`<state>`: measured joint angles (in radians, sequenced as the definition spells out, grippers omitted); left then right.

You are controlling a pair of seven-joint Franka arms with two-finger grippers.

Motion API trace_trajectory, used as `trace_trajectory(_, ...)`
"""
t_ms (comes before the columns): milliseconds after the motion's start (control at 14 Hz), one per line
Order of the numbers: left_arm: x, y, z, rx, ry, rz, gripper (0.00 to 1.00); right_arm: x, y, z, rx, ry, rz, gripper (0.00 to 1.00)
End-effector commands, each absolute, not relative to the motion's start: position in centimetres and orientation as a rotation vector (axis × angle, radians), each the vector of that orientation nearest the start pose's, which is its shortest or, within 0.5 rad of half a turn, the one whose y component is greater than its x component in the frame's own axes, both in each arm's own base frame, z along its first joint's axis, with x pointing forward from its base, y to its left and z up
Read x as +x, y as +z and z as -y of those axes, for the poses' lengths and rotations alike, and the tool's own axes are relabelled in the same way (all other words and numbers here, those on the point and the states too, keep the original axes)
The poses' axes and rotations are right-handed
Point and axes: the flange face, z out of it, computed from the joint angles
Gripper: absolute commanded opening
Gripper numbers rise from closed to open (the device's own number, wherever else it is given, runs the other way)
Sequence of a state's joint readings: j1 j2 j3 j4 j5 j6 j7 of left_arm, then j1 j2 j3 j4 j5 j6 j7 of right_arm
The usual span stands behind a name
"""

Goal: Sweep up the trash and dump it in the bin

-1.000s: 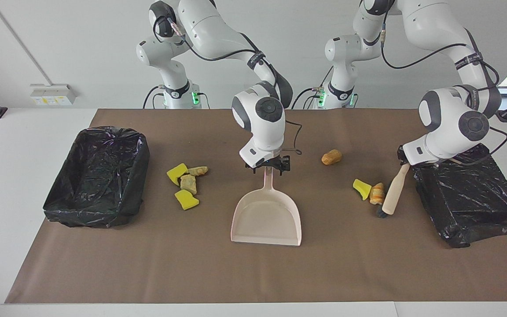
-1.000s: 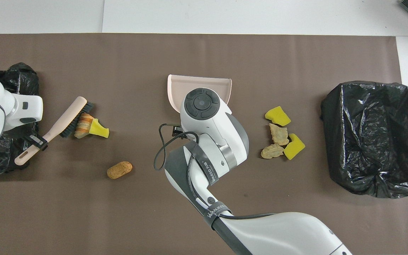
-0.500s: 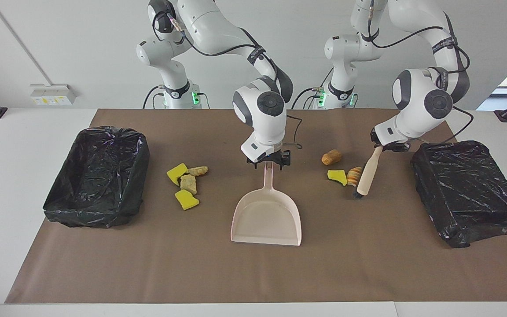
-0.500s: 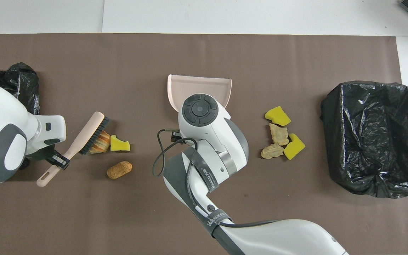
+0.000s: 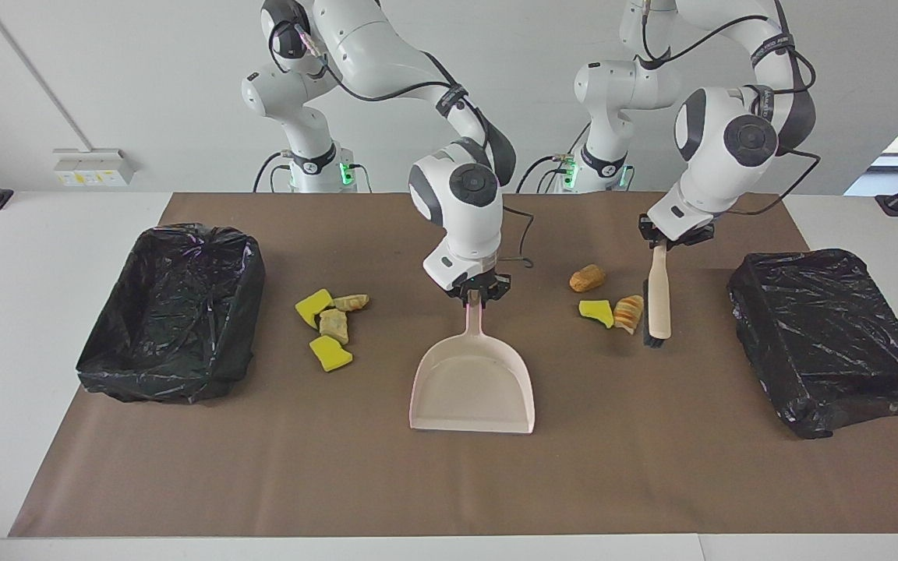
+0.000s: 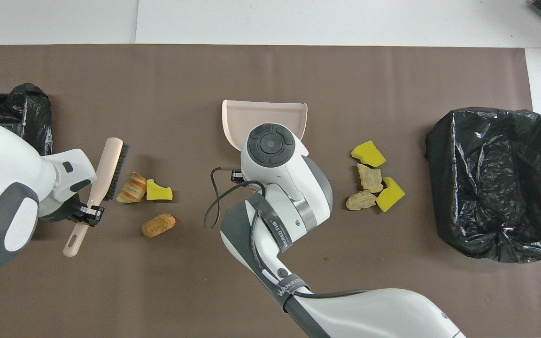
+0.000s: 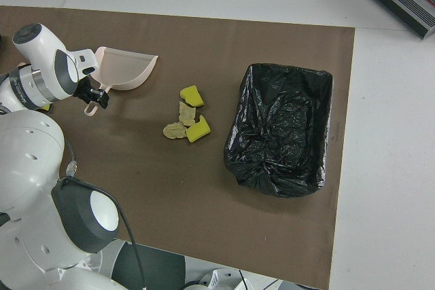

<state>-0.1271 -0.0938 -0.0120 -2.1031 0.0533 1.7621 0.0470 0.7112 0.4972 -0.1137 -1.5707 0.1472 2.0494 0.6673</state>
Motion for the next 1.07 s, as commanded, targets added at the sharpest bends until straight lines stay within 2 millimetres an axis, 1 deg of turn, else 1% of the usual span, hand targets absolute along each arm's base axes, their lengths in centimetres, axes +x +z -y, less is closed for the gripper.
trace_trajectory(0,48.2,45.1,5.3,-3.045,0.329,-0.177,0.00,55.7,35.7,-39.4,-3.051,0.110,-0.198,0.00)
trace_trajectory(71,48.2,45.1,5.1,-3.031,0.324,-0.153,0.00,55.9,36.1,-39.5,-3.039,0.106,-0.192,0.00)
trace_trajectory(143,47.9,45.1,4.6,-3.028,0.326,-0.088,0.00,56.1,36.6,-39.5,-3.031,0.089,-0.191,0.00)
trace_trajectory(214,46.7,44.6,4.3,-3.021,0.346,-0.041,0.00,56.5,37.7,-39.0,-3.025,0.069,-0.183,0.00)
trace_trajectory(286,44.8,44.0,4.6,-3.014,0.357,-0.033,0.00,57.1,39.0,-37.6,-3.025,0.062,-0.160,0.00)
trace_trajectory(357,43.3,43.5,5.1,-3.001,0.358,0.032,0.00,57.3,40.2,-36.2,-3.040,0.066,-0.092,0.00)
trace_trajectory(429,42.1,43.1,6.1,-2.983,0.355,0.108,0.00,57.4,41.9,-34.9,-3.037,0.063,-0.012,0.00)
trace_trajectory(500,40.9,43.0,6.7,-2.970,0.357,0.163,0.00,57.7,43.4,-33.1,-3.036,0.072,0.055,0.00)
trace_trajectory(571,40.0,42.7,7.6,-2.957,0.351,0.213,0.00,57.8,45.0,-31.0,-3.031,0.086,0.141,0.00)
trace_trajectory(643,39.3,42.0,8.5,-2.927,0.360,0.307,0.00,57.5,46.4,-29.4,-3.026,0.119,0.253,0.00)
trace_trajectory(714,39.0,41.0,9.5,-2.912,0.376,0.314,0.00,57.1,47.3,-28.1,-3.032,0.139,0.346,0.00)
trace_trajectory(786,39.1,39.6,10.2,-2.902,0.393,0.307,0.00,56.5,48.1,-27.3,-3.055,0.149,0.461,0.00)
trace_trajectory(857,39.3,39.2,10.3,-2.901,0.380,0.336,0.00,56.0,48.6,-26.7,-3.069,0.173,0.629,0.00)
trace_trajectory(929,39.4,39.2,10.3,-2.896,0.374,0.365,0.00,55.1,48.6,-26.8,-3.037,0.227,0.853,0.00)
trace_trajectory(1000,39.3,39.0,10.3,-2.892,0.382,0.367,0.00,54.4,48.7,-26.5,-3.015,0.260,0.953,0.00)
